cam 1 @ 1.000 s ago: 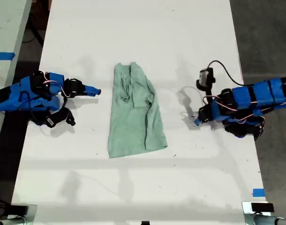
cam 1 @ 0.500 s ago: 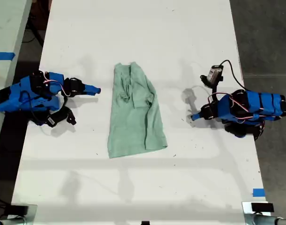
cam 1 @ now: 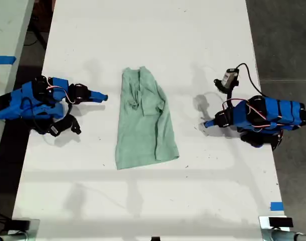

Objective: Fold t shirt

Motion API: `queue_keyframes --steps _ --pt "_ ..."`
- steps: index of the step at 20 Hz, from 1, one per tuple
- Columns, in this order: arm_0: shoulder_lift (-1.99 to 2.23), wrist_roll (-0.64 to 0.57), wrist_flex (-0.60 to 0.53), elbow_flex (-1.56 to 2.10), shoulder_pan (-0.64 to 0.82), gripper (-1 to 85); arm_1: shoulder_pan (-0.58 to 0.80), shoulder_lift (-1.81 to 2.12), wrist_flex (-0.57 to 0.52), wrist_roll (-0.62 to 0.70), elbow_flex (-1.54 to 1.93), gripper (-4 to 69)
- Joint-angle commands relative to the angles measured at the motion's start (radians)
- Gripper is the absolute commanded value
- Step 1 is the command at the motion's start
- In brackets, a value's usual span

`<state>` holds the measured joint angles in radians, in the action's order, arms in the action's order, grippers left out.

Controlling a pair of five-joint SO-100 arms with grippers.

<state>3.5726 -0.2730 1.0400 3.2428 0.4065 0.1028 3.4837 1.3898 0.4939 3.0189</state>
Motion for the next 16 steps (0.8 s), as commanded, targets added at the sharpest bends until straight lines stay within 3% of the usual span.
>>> queue_keyframes --steps 1,8,11,16 --pt "0.006 -0.002 -0.014 0.049 -0.018 11.2 -0.031 0.014 -0.021 -0.009 0.077 1.8" --pt "0.006 -0.008 -0.014 0.049 -0.049 11.2 -0.084 0.015 -0.021 -0.163 0.077 1.7" --pt "0.006 -0.008 -0.014 0.049 -0.040 11.2 -0.035 0.015 -0.021 -0.055 0.077 1.7" --pt "0.006 -0.008 -0.014 0.049 -0.044 11.2 -0.002 0.015 -0.021 -0.054 0.077 1.7"
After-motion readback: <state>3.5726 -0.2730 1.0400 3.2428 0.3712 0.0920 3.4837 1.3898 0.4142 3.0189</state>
